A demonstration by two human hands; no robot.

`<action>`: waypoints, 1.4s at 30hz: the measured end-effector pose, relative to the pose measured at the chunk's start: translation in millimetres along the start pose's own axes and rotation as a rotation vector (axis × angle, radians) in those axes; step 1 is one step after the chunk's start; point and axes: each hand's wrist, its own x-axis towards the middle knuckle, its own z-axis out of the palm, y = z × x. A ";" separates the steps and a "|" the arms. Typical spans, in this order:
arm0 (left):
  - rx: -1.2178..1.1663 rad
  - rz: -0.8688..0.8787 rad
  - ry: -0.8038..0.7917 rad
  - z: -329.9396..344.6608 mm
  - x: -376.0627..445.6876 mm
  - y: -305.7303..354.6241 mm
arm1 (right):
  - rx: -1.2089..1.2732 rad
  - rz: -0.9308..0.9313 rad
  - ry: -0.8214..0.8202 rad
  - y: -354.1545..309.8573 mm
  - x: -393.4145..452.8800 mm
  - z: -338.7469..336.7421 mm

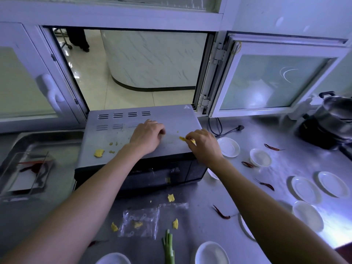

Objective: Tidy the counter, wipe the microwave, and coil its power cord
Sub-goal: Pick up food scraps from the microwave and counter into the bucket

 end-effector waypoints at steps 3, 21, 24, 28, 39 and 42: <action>-0.040 0.041 0.002 4.6 4.0 26.4 | 0.006 0.040 0.045 15.5 -17.6 -14.2; -0.168 0.366 -0.141 96.3 -3.6 326.9 | -0.039 0.490 0.145 200.1 -263.1 -135.3; -0.168 0.411 -0.181 114.7 -18.8 387.0 | -0.030 0.563 0.173 234.1 -320.9 -154.6; -0.172 0.478 -0.256 138.9 -41.1 471.0 | -0.025 0.659 0.173 274.1 -399.2 -180.5; -0.198 0.723 -0.475 209.6 -97.9 668.2 | -0.098 0.982 0.239 341.4 -596.2 -217.7; -0.195 0.776 -0.513 231.5 -105.9 705.0 | -0.118 1.072 0.258 357.0 -633.7 -215.7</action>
